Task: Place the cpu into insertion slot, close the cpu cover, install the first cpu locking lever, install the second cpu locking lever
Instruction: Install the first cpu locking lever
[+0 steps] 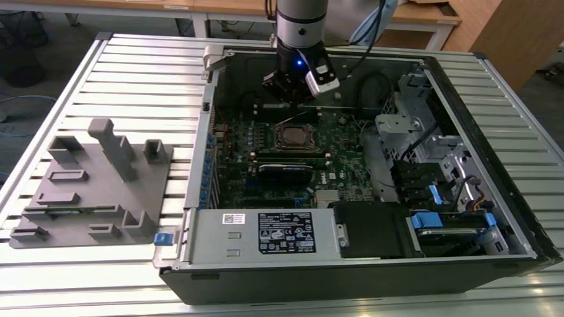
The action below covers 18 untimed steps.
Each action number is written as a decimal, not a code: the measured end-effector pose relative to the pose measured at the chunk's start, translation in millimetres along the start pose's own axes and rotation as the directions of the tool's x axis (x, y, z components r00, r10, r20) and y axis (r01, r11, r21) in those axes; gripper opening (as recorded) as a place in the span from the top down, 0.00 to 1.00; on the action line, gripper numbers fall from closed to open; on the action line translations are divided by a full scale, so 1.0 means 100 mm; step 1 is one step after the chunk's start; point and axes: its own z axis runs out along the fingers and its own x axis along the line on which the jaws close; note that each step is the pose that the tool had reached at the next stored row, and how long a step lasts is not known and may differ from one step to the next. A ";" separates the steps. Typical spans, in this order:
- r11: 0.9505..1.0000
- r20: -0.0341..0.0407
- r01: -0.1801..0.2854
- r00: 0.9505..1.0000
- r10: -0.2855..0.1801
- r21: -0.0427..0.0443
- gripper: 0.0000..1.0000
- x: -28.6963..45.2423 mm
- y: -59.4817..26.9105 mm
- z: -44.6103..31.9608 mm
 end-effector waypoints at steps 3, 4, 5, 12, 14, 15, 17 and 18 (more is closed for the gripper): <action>1.000 0.000 0.000 1.000 0.000 0.000 0.89 0.000 0.000 0.008; 1.000 0.000 0.000 1.000 0.000 0.000 0.89 0.000 0.000 0.010; 1.000 0.000 0.000 1.000 0.000 0.000 0.89 -0.002 0.000 0.013; 1.000 0.000 0.000 1.000 0.000 0.000 0.89 -0.014 0.000 0.034; 1.000 0.000 0.000 1.000 0.000 0.000 0.89 -0.019 0.000 0.041; 1.000 0.000 0.000 1.000 0.000 0.000 0.89 -0.023 0.000 0.044; 1.000 0.000 0.000 1.000 0.000 0.000 0.89 -0.032 0.000 0.052; 1.000 0.000 0.000 1.000 0.000 0.000 0.89 -0.037 0.000 0.056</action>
